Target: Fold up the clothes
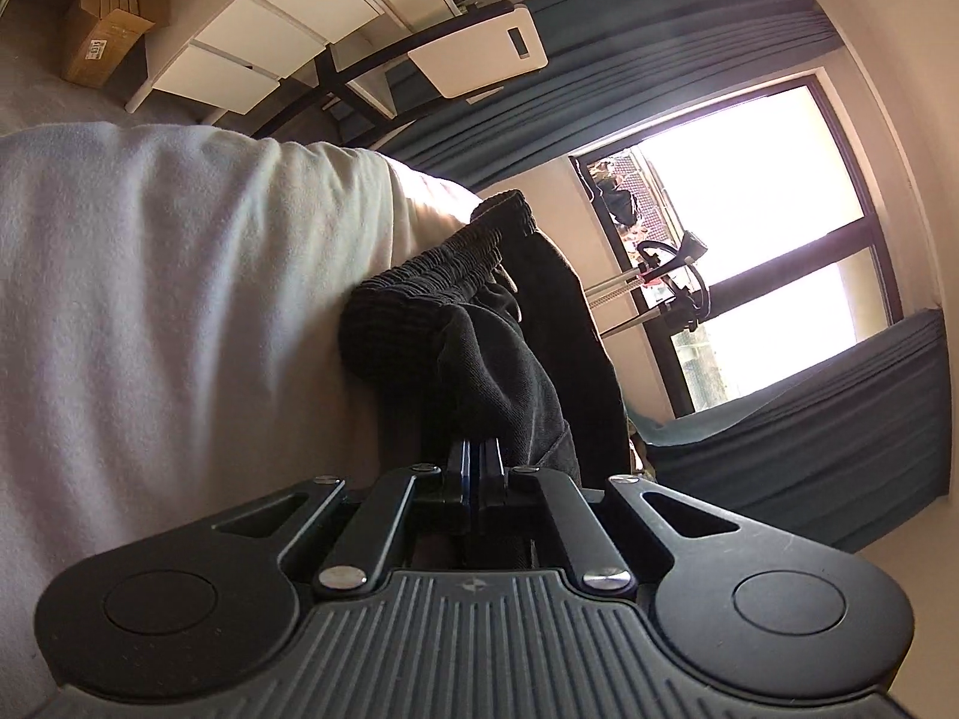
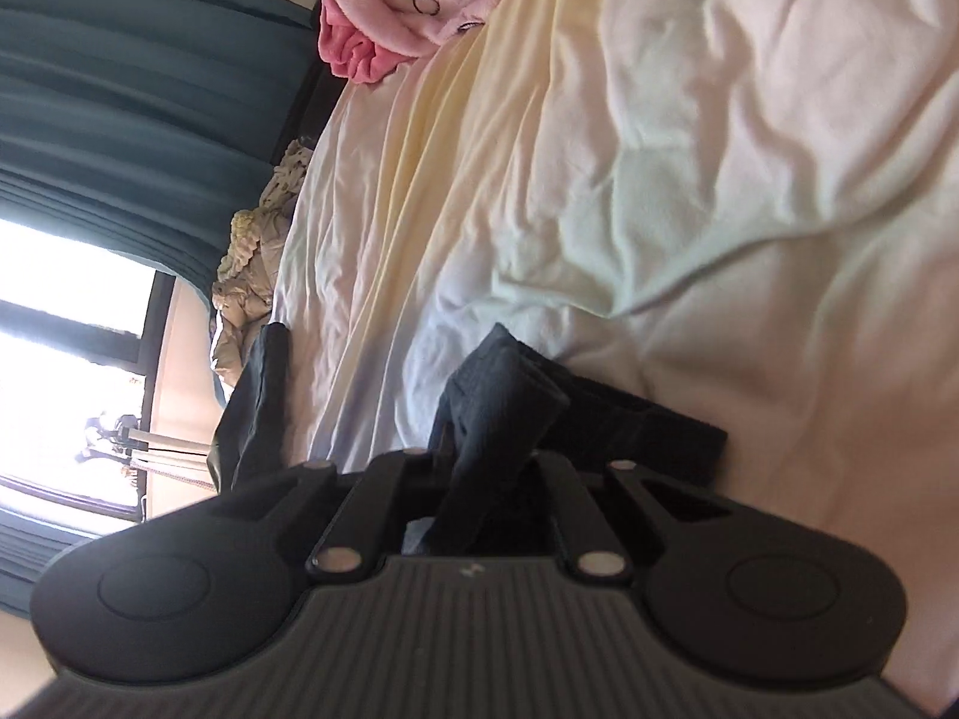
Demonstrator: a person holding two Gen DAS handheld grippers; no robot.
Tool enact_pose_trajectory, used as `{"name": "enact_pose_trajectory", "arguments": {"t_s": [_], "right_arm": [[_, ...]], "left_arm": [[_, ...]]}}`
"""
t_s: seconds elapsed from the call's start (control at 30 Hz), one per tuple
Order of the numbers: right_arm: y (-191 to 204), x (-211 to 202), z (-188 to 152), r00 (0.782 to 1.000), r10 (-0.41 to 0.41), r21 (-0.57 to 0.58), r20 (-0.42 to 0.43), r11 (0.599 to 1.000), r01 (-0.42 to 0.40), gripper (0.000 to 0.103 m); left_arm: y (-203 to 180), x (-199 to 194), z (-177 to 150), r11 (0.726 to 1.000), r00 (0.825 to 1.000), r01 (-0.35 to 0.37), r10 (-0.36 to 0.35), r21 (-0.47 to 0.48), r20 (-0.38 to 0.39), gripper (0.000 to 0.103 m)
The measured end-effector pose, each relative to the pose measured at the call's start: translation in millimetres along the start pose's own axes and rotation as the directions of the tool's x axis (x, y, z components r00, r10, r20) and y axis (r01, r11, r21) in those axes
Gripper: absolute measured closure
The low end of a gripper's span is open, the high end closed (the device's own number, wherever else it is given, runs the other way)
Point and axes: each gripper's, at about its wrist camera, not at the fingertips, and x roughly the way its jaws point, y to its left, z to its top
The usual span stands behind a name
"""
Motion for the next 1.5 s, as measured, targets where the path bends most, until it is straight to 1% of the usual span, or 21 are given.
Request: {"name": "enact_pose_trajectory", "arguments": {"t_s": [0.07, 0.13, 0.17, 0.23, 0.3, 0.37, 0.57, 0.63, 0.7, 0.77, 0.87, 1.0, 1.1, 1.2, 1.27, 1.3, 1.37, 1.4, 1.43, 1.47, 1.5], "right_arm": [[-5, -3, 1, 1.0, 0.027, -0.01, 0.001, 1.0, -0.027, 0.087], [-10, -8, -1, 1.0, 0.019, -0.017, 0.007, 1.0, -0.019, 0.074], [-13, -11, -2, 1.0, 0.009, -0.014, 0.012, 1.0, -0.009, 0.073], [-18, -16, -2, 1.0, 0.015, 0.004, 0.012, 1.0, -0.015, 0.072], [-21, -23, -4, 1.0, 0.023, 0.017, 0.013, 1.0, -0.024, 0.071], [-23, -31, -7, 1.0, 0.021, 0.035, 0.021, 0.999, -0.022, 0.069], [-35, -56, -19, 0.999, 0.047, 0.135, 0.013, 0.99, -0.048, 0.063], [-38, -63, -25, 0.998, 0.068, 0.169, -0.007, 0.983, -0.066, 0.058], [-36, -67, -29, 0.997, 0.067, 0.174, -0.025, 0.983, -0.062, 0.058], [-32, -69, -32, 0.999, 0.04, 0.151, -0.032, 0.988, -0.034, 0.058], [-29, -64, -34, 0.998, -0.038, 0.103, -0.042, 0.994, 0.042, 0.056], [-36, -55, -33, 0.997, -0.055, 0.116, -0.06, 0.991, 0.061, 0.056], [-37, -45, -30, 0.998, -0.049, 0.112, -0.042, 0.992, 0.054, 0.056], [-40, -32, -29, 1.0, -0.014, 0.157, 0.011, 0.988, 0.012, 0.055], [-35, -24, -30, 0.999, -0.009, 0.129, 0.033, 0.992, 0.005, 0.056], [-31, -22, -30, 0.999, -0.006, 0.102, 0.044, 0.995, 0.001, 0.057], [-22, -15, -29, 0.998, 0.017, 0.044, 0.061, 0.999, -0.02, 0.067], [-19, -12, -29, 0.998, 0.025, 0.02, 0.063, 0.999, -0.027, 0.078], [-16, -9, -28, 0.997, 0.033, -0.004, 0.065, 0.999, -0.033, 0.085], [-12, -8, -27, 0.997, 0.04, -0.013, 0.069, 0.999, -0.04, 0.087], [-9, -8, -25, 0.996, 0.047, -0.012, 0.074, 0.999, -0.046, 0.094]], "left_arm": [[-1, 0, -1, 0.999, 1.0, -0.031, 0.031, -0.015, 0.002, 0.1], [-3, -1, -7, 0.997, 0.998, -0.067, 0.067, -0.027, -0.008, 0.099], [-5, -2, -10, 0.996, 0.997, -0.081, 0.081, -0.027, -0.016, 0.099], [-11, -1, -17, 0.996, 0.995, -0.084, 0.084, -0.006, -0.048, 0.091], [-17, -3, -23, 0.996, 0.994, -0.083, 0.084, 0.019, -0.063, 0.058], [-23, -7, -30, 0.996, 0.995, -0.077, 0.079, 0.044, -0.058, 0.049], [-25, 1, -33, 0.996, 0.992, -0.087, 0.087, 0.006, -0.095, 0.048], [-23, 7, -35, 0.994, 0.989, -0.109, 0.108, -0.005, -0.102, 0.048], [-19, 16, -39, 0.987, 0.981, -0.161, 0.158, -0.019, -0.111, 0.048], [-13, 20, -44, 0.982, 0.979, -0.184, 0.179, -0.05, -0.099, 0.048], [-7, 21, -52, 0.981, 0.983, -0.171, 0.165, -0.091, -0.074, 0.048], [-5, 18, -58, 0.982, 0.986, -0.166, 0.162, -0.087, -0.051, 0.048], [-7, 18, -59, 0.982, 0.984, -0.177, 0.176, -0.063, -0.035, 0.048], [-13, 21, -59, 0.978, 0.979, -0.205, 0.205, -0.031, -0.001, 0.048], [-15, 22, -59, 0.978, 0.978, -0.206, 0.207, -0.022, 0.013, 0.048], [-17, 23, -59, 0.978, 0.978, -0.207, 0.207, -0.018, 0.02, 0.049], [-19, 24, -60, 0.978, 0.977, -0.208, 0.208, -0.003, 0.033, 0.05], [-21, 25, -61, 0.978, 0.977, -0.209, 0.209, 0.007, 0.04, 0.052], [-25, 27, -61, 0.972, 0.972, -0.232, 0.23, 0.032, 0.052, 0.053], [-29, 29, -62, 0.965, 0.965, -0.256, 0.253, 0.058, 0.065, 0.058], [-33, 31, -62, 0.956, 0.958, -0.281, 0.275, 0.083, 0.079, 0.067]]}}
